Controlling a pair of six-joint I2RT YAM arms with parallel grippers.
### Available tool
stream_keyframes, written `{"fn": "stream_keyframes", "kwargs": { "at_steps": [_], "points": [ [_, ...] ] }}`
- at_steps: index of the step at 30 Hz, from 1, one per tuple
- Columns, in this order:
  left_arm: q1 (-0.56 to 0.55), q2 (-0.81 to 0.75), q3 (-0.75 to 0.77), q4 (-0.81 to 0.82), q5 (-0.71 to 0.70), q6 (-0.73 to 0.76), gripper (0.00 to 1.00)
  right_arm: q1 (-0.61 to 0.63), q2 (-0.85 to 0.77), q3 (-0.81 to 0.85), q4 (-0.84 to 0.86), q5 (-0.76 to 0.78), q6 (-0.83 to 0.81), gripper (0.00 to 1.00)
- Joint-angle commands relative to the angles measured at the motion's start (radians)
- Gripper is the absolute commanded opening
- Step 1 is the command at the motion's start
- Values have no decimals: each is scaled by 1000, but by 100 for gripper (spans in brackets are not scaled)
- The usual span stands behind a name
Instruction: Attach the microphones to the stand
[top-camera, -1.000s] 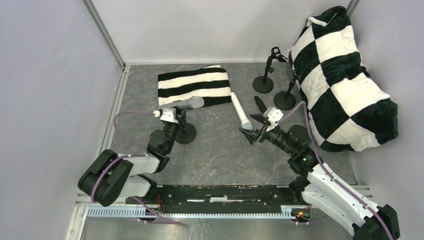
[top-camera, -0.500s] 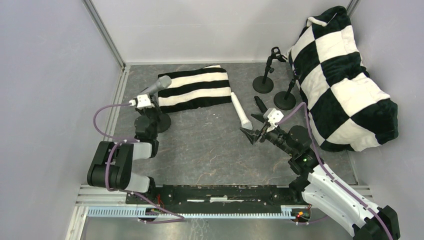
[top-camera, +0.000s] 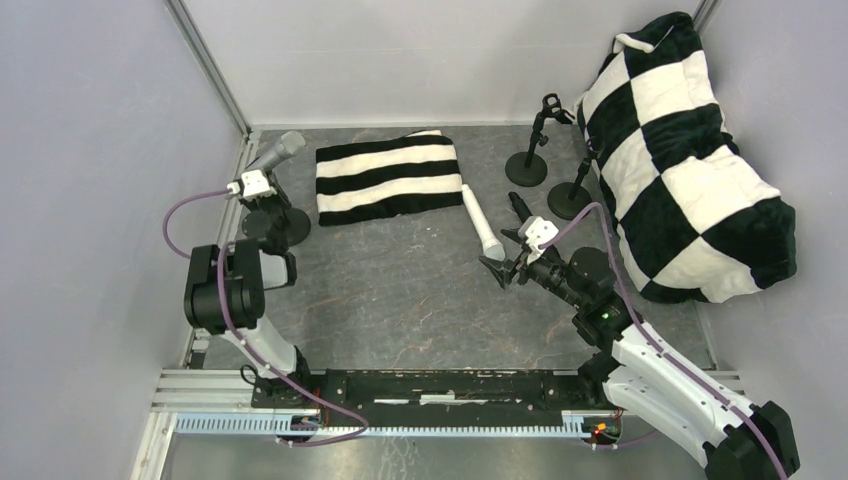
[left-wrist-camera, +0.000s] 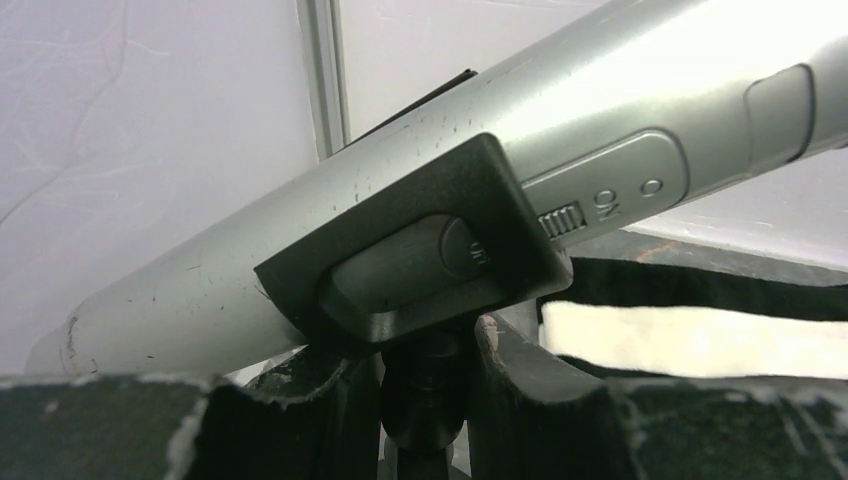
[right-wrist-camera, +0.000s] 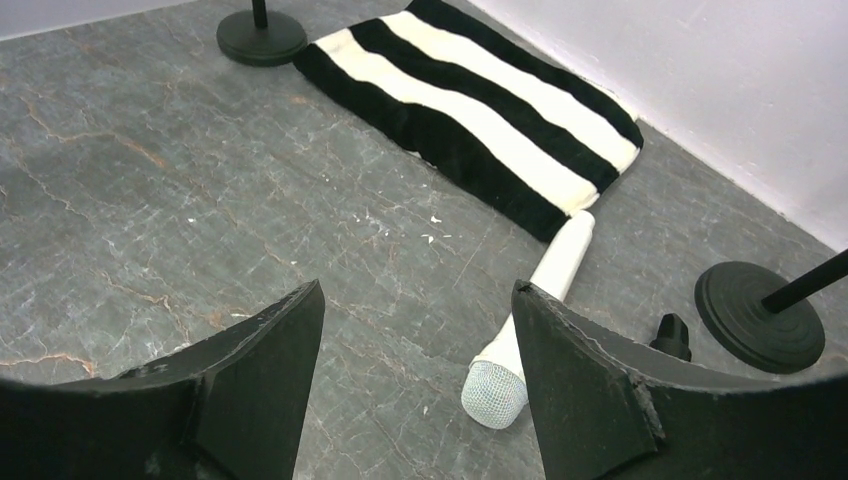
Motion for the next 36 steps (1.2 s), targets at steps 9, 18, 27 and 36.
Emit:
{"fn": "stream_keyframes", "kwargs": {
  "at_steps": [9,18,27,36],
  "points": [
    [31,161,190,242,185,-54,22,0,48,74,5,2,-31,76],
    [30,180,89,290,141,-79,51,-1,43,63,9,1,-35,77],
    [29,98,-41,292,110,-144,80,-1,27,51,34,7,-25,78],
    [-53,-260,-181,-31,-88,-188,89,-1,-9,69,-50,228,93,79]
  ]
}}
